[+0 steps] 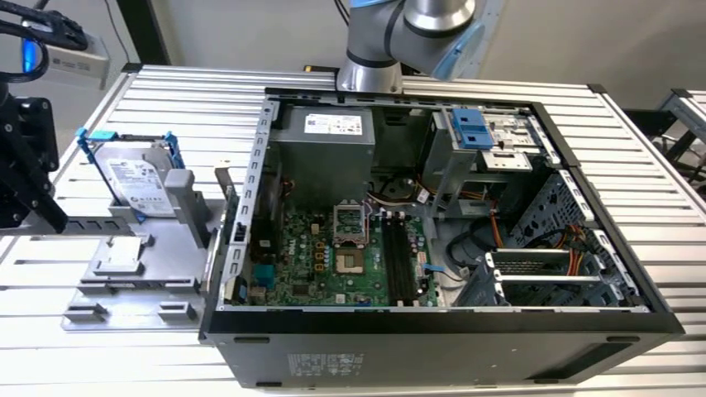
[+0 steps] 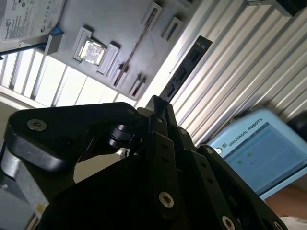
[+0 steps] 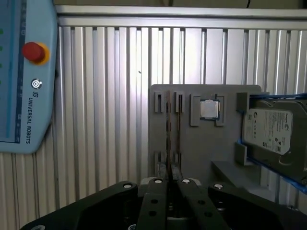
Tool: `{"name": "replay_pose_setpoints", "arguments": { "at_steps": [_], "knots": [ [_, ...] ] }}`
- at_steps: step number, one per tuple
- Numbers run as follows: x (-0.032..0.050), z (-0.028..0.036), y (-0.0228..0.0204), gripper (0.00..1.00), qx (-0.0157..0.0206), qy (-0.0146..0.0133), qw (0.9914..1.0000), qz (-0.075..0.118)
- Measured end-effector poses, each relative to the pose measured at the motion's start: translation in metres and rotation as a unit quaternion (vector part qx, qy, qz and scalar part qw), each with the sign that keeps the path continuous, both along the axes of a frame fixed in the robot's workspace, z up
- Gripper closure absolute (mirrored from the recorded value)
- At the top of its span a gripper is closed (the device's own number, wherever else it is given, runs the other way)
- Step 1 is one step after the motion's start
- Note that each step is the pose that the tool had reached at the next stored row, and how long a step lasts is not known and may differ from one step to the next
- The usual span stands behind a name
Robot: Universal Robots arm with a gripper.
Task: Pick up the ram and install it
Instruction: 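Pick up the ram and move it above insertion slot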
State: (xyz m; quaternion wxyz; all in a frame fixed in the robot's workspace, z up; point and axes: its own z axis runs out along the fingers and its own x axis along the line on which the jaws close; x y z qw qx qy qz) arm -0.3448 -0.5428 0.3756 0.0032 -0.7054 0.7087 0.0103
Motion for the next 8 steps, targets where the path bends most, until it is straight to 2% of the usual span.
{"name": "replay_pose_setpoints", "arguments": {
  "at_steps": [8],
  "knots": [
    [0.0000, 0.0118, 0.0000, 1.00, 0.0000, 0.0000, 1.00000, 0.000]
  ]
}}
